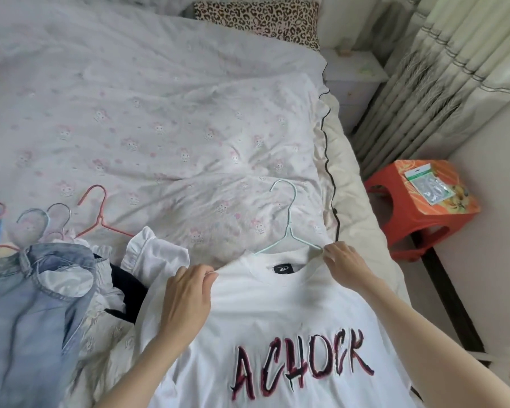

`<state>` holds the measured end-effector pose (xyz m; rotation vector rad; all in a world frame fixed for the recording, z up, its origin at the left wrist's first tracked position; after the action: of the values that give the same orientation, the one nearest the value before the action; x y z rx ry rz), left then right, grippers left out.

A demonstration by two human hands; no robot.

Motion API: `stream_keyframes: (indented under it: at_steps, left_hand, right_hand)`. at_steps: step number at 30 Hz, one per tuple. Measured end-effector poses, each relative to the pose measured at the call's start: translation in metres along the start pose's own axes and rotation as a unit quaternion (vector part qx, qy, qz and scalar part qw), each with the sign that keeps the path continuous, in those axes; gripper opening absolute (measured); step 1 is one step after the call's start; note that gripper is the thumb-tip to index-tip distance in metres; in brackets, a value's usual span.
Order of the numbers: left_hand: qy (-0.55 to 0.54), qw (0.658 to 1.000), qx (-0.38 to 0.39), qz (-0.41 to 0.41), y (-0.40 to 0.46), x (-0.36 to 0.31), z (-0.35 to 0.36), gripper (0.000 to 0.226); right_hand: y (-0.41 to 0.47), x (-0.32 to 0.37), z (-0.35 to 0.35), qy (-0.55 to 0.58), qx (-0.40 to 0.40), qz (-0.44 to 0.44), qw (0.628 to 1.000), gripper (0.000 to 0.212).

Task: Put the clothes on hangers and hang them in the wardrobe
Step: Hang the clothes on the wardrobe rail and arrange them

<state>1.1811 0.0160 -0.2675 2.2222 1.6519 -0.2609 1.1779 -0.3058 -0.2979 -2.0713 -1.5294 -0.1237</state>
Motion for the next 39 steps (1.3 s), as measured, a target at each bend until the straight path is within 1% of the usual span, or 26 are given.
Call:
stream_keyframes:
  at_steps: [2,4,6,8,10,13,14,17,20,23,24,26,27,29,31,33,36,39]
  left_hand:
    - [0.003,0.999,-0.034,0.012,0.001,-0.009,-0.021,0.02]
    - [-0.001,0.999,-0.048,0.01,0.001,-0.013,-0.039,0.013]
    - [-0.041,0.999,-0.024,-0.021,0.0,-0.015,-0.054,0.022]
    - [-0.074,0.997,0.005,-0.026,-0.004,-0.021,-0.067,0.034]
    - [-0.111,0.993,0.04,0.005,-0.012,-0.041,-0.086,0.036]
    - [-0.141,0.982,0.103,0.074,-0.023,-0.091,-0.113,0.023]
    - [-0.145,0.978,0.108,0.101,-0.025,-0.11,-0.121,0.023]
    - [-0.164,0.971,0.092,0.145,-0.034,-0.173,-0.148,0.023]
    - [-0.202,0.96,0.05,0.186,-0.048,-0.235,-0.178,0.022]
    - [-0.222,0.945,-0.001,0.239,-0.073,-0.297,-0.207,0.033]
    - [-0.233,0.937,-0.009,0.259,-0.085,-0.318,-0.217,0.03]
    - [-0.268,0.921,-0.008,0.283,-0.109,-0.353,-0.23,0.016]
    - [-0.29,0.91,0.006,0.297,-0.124,-0.368,-0.234,0.013]
    - [-0.33,0.879,0.042,0.343,-0.152,-0.393,-0.234,0.015]
    - [-0.357,0.844,0.083,0.392,-0.184,-0.416,-0.231,0.015]
    - [-0.375,0.809,0.134,0.433,-0.219,-0.436,-0.23,0.009]
    - [-0.405,0.744,0.185,0.499,-0.277,-0.471,-0.247,0.005]
    - [-0.458,0.681,0.225,0.526,-0.337,-0.507,-0.272,0.008]
  right_hand:
    - [-0.013,0.007,-0.016,0.056,-0.018,0.0,0.998,0.022]
    - [-0.037,0.015,-0.037,0.108,-0.065,-0.011,0.992,0.019]
    - [-0.07,0.02,-0.059,0.142,-0.119,-0.034,0.982,0.016]
    - [-0.111,0.019,-0.083,0.171,-0.158,-0.039,0.972,0.014]
    - [-0.154,0.015,-0.11,0.198,-0.203,-0.032,0.958,0.011]
    - [-0.222,0.015,-0.151,0.218,-0.272,-0.034,0.937,0.01]
    - [-0.243,0.015,-0.165,0.216,-0.293,-0.036,0.931,0.01]
    - [-0.308,0.009,-0.202,0.191,-0.337,-0.04,0.921,0.014]
    - [-0.378,-0.013,-0.233,0.18,-0.374,-0.031,0.909,0.017]
    - [-0.459,-0.036,-0.254,0.157,-0.44,-0.022,0.884,0.01]
    - [-0.488,-0.043,-0.258,0.141,-0.473,-0.019,0.869,0.008]
    - [-0.545,-0.055,-0.257,0.1,-0.539,-0.004,0.837,0.01]
    - [-0.574,-0.059,-0.253,0.082,-0.564,0.012,0.822,0.012]
    - [-0.63,-0.063,-0.235,0.061,-0.601,0.049,0.796,0.015]
    - [-0.685,-0.062,-0.21,0.052,-0.633,0.093,0.767,0.017]
    - [-0.736,-0.058,-0.186,0.049,-0.662,0.13,0.737,0.019]
    - [-0.817,-0.046,-0.163,0.014,-0.706,0.182,0.685,0.021]
    - [-0.899,-0.027,-0.144,-0.029,-0.738,0.233,0.632,0.028]
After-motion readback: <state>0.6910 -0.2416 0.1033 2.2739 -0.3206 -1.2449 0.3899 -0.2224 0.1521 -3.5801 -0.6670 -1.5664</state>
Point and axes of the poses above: each hand's wrist, its own y-axis towards the middle knuckle, its own z-axis out of the palm, x = y × z, the point moved 3 cm from there along y, towards the middle knuckle, and after that the axes turned 12 degrees about y, right-handed, at the moved point
